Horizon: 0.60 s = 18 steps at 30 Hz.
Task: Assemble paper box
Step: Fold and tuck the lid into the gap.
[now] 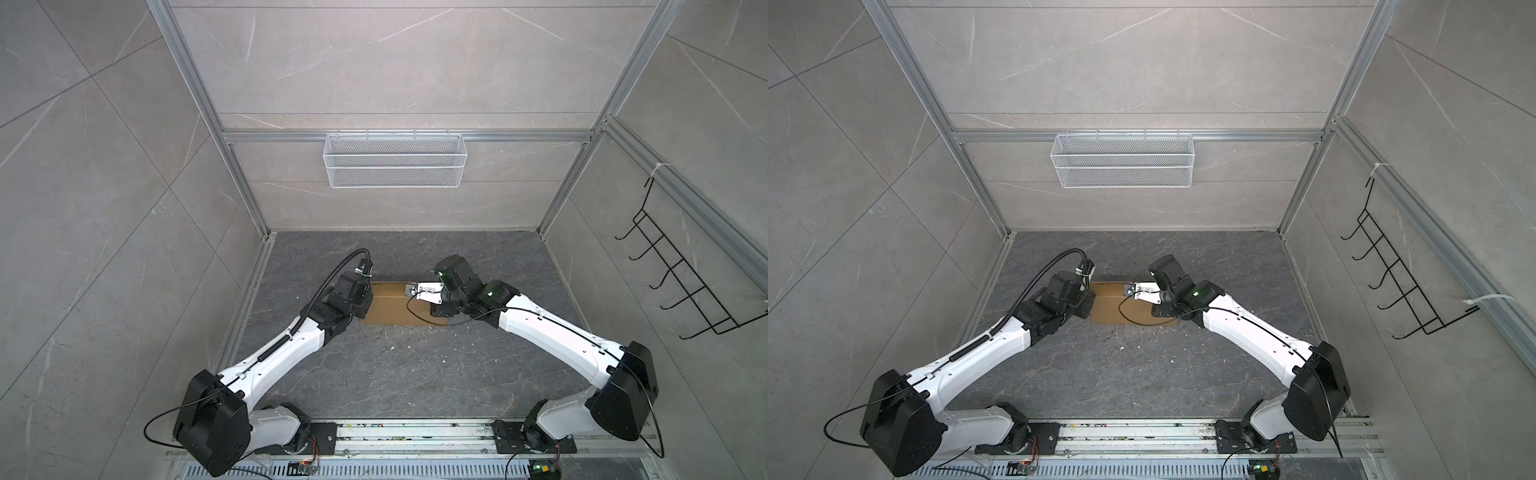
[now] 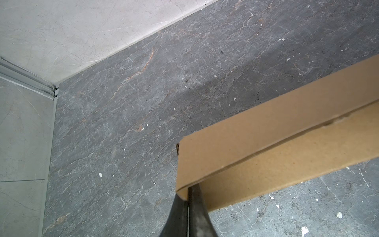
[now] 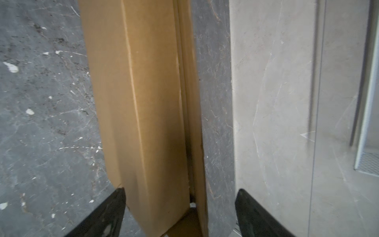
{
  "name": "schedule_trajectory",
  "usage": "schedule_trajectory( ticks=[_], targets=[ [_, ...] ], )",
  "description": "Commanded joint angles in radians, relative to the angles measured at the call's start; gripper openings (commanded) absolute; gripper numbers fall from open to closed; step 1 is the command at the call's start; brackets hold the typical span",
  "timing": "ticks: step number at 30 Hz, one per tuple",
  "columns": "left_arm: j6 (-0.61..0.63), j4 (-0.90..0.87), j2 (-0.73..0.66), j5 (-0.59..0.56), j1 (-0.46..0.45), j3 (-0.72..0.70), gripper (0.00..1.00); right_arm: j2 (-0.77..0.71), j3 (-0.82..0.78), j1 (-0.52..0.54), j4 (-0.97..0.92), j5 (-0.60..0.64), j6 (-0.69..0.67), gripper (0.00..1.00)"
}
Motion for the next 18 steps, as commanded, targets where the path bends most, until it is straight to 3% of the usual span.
schedule_trajectory(
  ticks=[1,9,18],
  targets=[
    [0.042,-0.226,0.069,0.082,-0.015,-0.066,0.0,0.02,-0.024,0.015,0.106,0.06,-0.059,0.85],
    [0.042,-0.226,0.069,0.084,-0.015,-0.063,0.0,0.059,-0.066,0.02,0.151,0.079,-0.06,0.78],
    [0.046,-0.231,0.075,0.081,-0.015,-0.051,0.0,0.056,-0.065,0.026,0.099,0.05,-0.048,0.77]
  ],
)
